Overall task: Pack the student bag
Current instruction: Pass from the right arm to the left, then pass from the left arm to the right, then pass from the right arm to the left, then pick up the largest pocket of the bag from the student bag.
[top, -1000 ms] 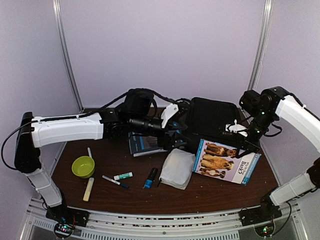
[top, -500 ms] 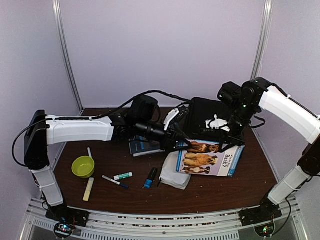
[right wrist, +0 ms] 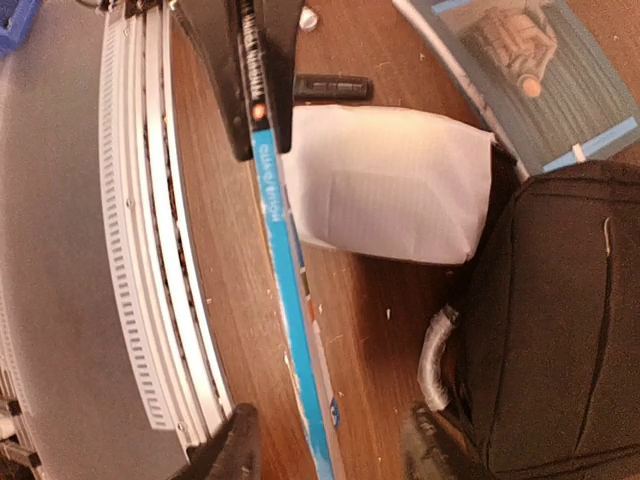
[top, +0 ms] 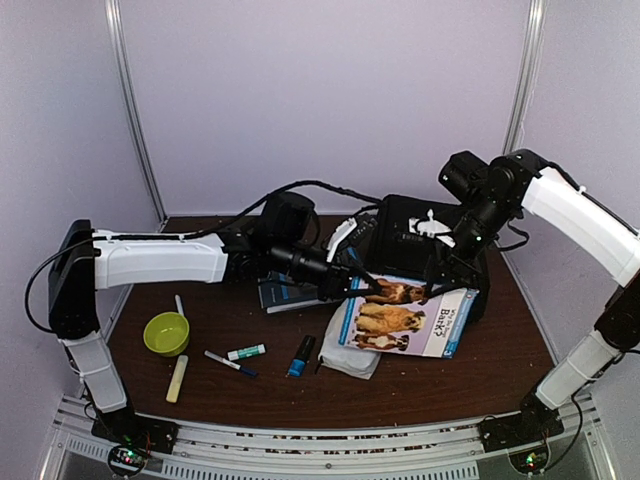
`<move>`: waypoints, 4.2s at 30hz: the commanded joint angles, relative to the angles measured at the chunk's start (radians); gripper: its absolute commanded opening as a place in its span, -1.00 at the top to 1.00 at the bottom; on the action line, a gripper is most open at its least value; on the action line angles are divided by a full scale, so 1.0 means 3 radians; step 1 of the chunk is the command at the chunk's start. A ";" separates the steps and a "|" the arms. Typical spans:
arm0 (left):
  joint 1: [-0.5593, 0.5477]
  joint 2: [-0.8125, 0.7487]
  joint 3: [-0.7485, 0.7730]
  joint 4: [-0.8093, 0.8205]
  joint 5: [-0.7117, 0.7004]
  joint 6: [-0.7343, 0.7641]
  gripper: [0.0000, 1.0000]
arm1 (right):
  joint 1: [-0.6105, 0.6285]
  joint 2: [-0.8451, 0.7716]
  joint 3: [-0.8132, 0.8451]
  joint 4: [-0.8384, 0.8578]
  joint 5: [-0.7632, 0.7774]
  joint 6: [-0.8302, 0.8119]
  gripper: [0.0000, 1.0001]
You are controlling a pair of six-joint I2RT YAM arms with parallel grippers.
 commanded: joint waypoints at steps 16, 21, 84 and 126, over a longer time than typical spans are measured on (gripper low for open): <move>0.0230 -0.0894 -0.0570 0.2182 -0.2218 -0.1170 1.00 | -0.1499 -0.1078 -0.1838 0.5317 -0.1874 0.4106 -0.83; 0.0230 -0.0639 -0.0336 0.2756 -0.2143 -0.1527 1.00 | -0.1247 -0.0707 -0.1625 0.5724 -0.1989 0.4631 -0.87; 0.0377 -0.0794 -0.1105 0.1306 -0.0616 -0.1247 -0.46 | -0.0734 -0.0540 -0.1329 0.2950 -0.2500 0.2041 1.00; 0.0551 -0.1096 -0.1427 0.0602 -0.0675 -0.1383 1.00 | -0.0324 -0.1134 -0.2581 0.2625 0.1558 -0.0169 -0.03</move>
